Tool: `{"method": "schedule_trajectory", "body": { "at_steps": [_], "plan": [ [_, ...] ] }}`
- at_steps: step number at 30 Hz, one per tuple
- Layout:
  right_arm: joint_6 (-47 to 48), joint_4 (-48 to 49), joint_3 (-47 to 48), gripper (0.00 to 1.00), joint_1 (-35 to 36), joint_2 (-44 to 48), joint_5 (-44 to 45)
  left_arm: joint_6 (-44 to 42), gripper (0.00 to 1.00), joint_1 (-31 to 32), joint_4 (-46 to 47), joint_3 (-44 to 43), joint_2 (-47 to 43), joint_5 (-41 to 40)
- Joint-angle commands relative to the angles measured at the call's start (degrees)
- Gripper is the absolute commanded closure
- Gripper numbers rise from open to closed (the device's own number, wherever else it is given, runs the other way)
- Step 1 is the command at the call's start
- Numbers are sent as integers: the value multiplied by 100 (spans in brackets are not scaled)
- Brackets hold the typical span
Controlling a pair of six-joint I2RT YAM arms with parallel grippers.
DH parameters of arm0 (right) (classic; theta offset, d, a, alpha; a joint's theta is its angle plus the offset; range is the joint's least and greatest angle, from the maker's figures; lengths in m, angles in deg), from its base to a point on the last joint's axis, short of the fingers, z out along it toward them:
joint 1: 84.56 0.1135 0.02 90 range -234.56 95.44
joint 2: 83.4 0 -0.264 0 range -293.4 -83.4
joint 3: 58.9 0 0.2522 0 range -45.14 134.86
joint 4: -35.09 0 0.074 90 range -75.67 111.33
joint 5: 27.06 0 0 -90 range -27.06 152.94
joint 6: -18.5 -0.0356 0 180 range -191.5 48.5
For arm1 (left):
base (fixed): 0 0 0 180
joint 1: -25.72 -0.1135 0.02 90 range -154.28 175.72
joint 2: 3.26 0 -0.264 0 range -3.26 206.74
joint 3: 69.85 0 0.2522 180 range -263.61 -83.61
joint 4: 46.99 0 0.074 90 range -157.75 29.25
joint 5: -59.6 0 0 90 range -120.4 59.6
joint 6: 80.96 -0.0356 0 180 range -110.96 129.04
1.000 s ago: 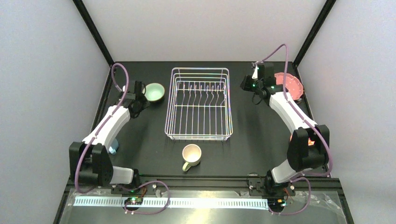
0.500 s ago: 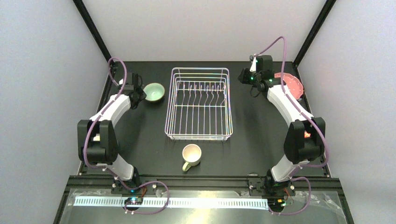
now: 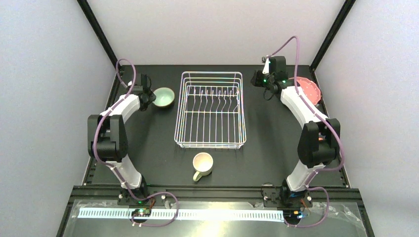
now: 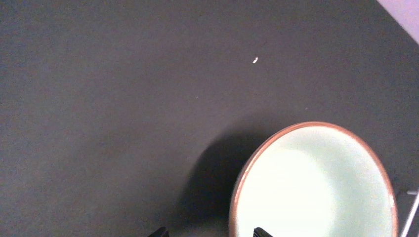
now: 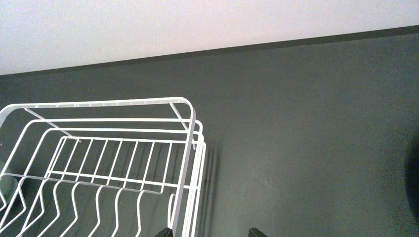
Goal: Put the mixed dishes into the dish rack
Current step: Move the bowl to the center of the board.
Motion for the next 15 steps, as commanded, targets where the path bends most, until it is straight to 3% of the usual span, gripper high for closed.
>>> {"method": "schedule_trajectory", "body": {
  "at_steps": [1, 15],
  "plan": [
    [128, -76, 159, 12, 31, -135, -10, 77, 1, -18, 156, -346, 190, 128],
    [121, -133, 250, 12, 31, -252, 116, 23, 1, -30, 181, -508, 511, 246]
  ]
}}
